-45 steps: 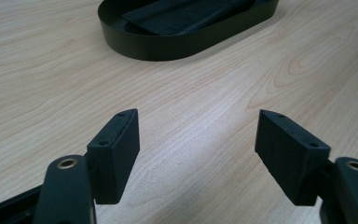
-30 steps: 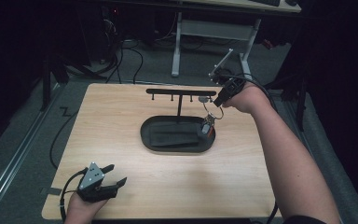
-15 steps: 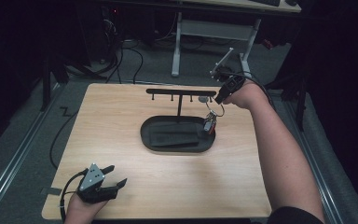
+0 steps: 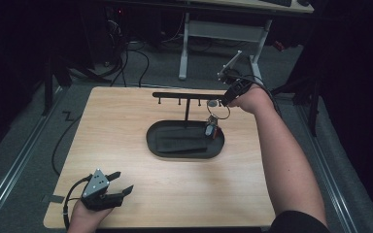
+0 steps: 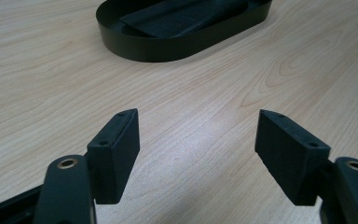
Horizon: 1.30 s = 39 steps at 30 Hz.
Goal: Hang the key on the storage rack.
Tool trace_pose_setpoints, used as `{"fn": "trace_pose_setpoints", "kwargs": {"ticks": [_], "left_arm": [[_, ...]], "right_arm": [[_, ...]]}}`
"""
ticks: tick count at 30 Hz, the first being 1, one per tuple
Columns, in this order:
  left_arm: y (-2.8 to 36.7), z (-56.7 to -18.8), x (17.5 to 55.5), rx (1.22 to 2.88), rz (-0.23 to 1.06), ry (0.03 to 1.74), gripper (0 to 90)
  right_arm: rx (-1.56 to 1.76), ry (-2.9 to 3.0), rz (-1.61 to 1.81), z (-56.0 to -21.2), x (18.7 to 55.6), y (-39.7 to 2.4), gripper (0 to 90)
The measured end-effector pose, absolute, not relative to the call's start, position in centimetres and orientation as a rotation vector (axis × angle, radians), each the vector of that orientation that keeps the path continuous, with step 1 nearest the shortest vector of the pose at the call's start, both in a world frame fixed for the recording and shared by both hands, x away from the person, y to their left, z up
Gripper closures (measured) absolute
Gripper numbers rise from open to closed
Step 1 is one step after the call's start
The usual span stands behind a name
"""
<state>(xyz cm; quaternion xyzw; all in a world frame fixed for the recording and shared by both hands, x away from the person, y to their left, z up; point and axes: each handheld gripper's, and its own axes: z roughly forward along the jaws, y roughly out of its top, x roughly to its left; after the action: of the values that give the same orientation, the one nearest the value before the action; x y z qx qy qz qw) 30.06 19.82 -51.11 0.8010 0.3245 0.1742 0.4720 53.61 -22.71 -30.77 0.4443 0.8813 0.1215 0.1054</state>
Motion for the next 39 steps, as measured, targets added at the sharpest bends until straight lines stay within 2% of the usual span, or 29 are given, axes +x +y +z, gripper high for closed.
{"fn": "trace_pose_setpoints", "kwargs": {"ticks": [2,3,4,5,6,9,10,15,22,32,39], "left_arm": [[19.8,-51.1,30.1,1.962,0.426,0.796,31.0],[19.8,-51.1,30.1,1.961,0.425,0.795,31.0],[19.8,-51.1,30.1,1.961,0.425,0.795,31.0],[19.8,-51.1,30.1,1.962,0.424,0.794,31.0],[19.8,-51.1,30.1,1.962,0.424,0.794,31.0],[19.7,-51.2,30.1,1.954,0.428,0.796,31.0],[19.7,-51.1,30.0,1.958,0.426,0.796,31.0],[19.5,-51.1,29.9,1.962,0.422,0.795,30.9],[19.4,-51.1,29.9,1.950,0.401,0.797,30.4],[19.4,-51.3,30.1,1.966,0.387,0.802,28.5],[19.0,-51.4,30.1,1.979,0.385,0.800,28.4]], "right_arm": [[1.318,2.585,0.361,-30.6,53.5,-22.7,76.2],[1.305,2.581,0.372,-30.4,53.3,-22.8,72.0],[1.305,2.581,0.372,-30.4,53.3,-22.8,72.0],[1.301,2.569,0.380,-30.2,52.9,-22.8,67.2],[1.301,2.569,0.380,-30.2,52.9,-22.8,67.2],[1.322,2.528,0.425,-30.0,52.1,-23.1,53.9],[1.327,2.507,0.450,-30.2,51.6,-23.4,44.9],[1.295,2.433,0.545,-30.8,50.1,-24.0,32.4],[1.206,2.391,0.628,-32.4,48.1,-24.1,30.6],[1.262,2.292,0.773,-35.8,45.7,-26.8,21.9],[1.278,2.187,0.834,-39.2,42.1,-29.0,18.5]]}}
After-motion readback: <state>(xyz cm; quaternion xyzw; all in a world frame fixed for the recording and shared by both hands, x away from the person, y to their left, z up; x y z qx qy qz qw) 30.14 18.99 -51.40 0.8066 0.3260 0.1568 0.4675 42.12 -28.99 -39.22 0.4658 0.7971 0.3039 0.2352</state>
